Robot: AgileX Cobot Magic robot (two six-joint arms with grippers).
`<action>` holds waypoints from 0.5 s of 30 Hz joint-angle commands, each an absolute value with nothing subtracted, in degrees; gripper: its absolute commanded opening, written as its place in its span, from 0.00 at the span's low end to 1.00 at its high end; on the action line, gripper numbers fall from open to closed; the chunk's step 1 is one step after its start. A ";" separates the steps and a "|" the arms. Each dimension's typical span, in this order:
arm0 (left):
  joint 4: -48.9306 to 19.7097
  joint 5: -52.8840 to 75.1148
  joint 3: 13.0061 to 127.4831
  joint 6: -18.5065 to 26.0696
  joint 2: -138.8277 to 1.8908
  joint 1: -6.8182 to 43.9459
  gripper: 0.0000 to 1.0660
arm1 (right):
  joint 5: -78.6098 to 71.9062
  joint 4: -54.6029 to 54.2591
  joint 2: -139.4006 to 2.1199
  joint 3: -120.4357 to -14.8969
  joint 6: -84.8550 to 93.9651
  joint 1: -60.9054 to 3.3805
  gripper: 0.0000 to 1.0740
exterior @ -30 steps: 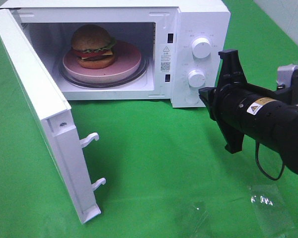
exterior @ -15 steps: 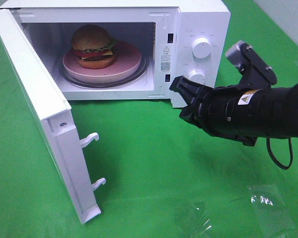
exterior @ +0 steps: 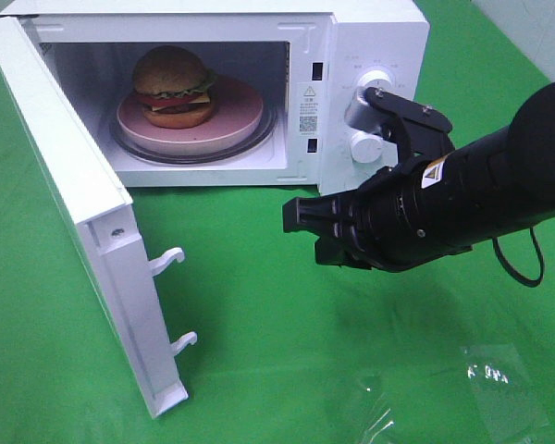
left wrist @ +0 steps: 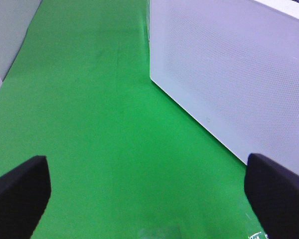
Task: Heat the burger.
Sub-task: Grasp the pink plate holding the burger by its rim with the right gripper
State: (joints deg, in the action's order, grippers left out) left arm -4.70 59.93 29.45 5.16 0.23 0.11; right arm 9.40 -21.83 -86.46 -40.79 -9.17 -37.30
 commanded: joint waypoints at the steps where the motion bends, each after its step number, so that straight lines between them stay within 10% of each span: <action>1: -4.76 59.36 29.28 5.16 1.32 -0.11 0.92 | 15.70 -15.47 -85.94 -42.63 -8.25 -37.18 0.08; 15: -4.76 59.36 29.28 5.16 1.32 -0.11 0.92 | 38.45 3.27 -85.94 -51.97 -0.63 -37.18 0.09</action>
State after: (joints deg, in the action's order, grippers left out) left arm -4.70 59.93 29.45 5.16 0.23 0.11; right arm 33.92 0.00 -86.46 -49.96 -5.04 -37.30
